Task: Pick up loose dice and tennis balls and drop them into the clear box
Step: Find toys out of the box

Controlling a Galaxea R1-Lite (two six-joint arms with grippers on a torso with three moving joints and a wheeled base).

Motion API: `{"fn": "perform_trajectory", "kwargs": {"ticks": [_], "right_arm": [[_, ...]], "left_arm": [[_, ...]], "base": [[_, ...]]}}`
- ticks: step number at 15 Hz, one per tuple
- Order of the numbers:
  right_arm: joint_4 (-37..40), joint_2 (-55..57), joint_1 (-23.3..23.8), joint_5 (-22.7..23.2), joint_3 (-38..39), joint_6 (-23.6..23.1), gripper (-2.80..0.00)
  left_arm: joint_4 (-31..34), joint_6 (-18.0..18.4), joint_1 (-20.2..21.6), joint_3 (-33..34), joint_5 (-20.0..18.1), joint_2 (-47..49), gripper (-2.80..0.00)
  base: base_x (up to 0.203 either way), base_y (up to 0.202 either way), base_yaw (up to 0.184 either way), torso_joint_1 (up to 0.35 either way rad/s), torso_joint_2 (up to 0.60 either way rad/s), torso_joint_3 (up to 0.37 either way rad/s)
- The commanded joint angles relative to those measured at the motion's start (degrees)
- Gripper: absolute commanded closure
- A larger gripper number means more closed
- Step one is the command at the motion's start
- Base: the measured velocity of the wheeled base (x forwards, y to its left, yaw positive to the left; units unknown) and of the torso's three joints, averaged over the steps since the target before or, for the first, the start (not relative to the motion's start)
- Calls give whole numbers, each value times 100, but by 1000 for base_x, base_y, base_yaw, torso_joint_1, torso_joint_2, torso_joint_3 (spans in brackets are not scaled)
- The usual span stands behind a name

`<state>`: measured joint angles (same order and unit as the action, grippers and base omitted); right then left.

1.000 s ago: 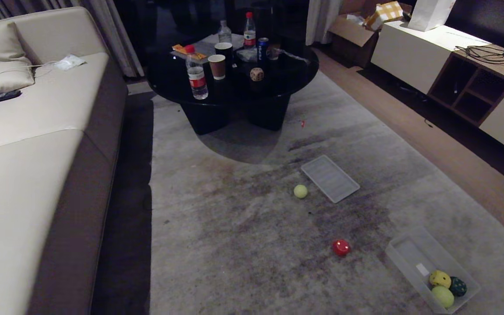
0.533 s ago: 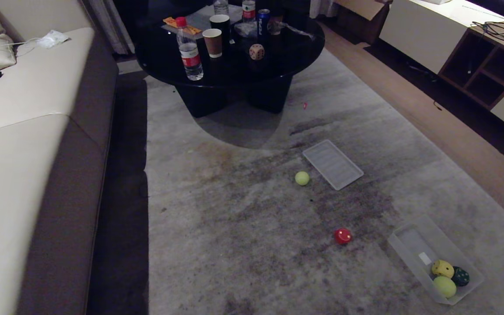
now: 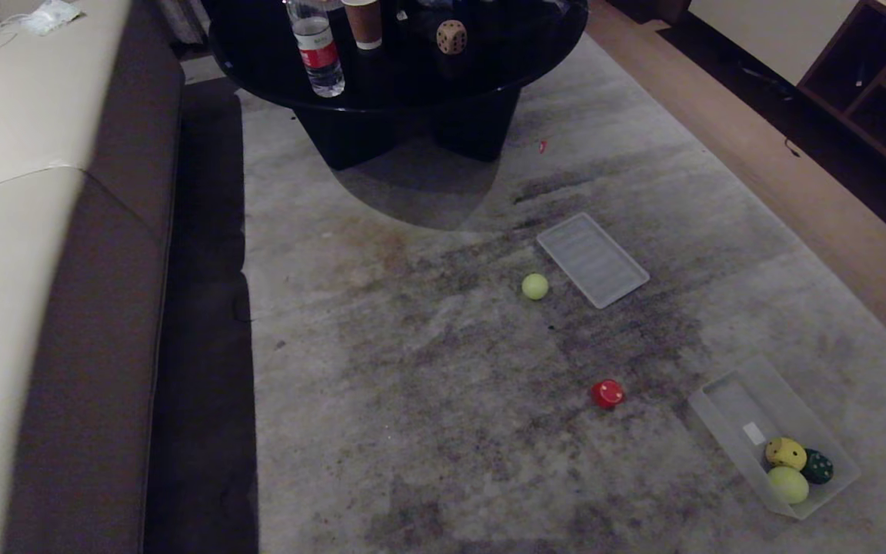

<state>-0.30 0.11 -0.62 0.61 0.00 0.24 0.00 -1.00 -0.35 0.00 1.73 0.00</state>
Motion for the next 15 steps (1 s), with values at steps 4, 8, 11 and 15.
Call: {"fn": "perform_trajectory", "kwargs": {"ticks": [4,8,11,15], "right_arm": [[-5,-2,1,8,18,2,0],[-5,-2,1,8,18,2,0],[-5,-2,1,9,18,2,0],[-5,-2,1,0,18,2,0]], "left_arm": [[0,3,0,9,3,9,0],[0,3,0,9,3,9,0],[0,3,0,9,3,9,0],[0,3,0,9,3,9,0]], "base": [[0,0,0,2,5,-200],[0,0,0,3,5,-197],[0,0,0,3,3,-196],[0,0,0,2,5,-194]]}}
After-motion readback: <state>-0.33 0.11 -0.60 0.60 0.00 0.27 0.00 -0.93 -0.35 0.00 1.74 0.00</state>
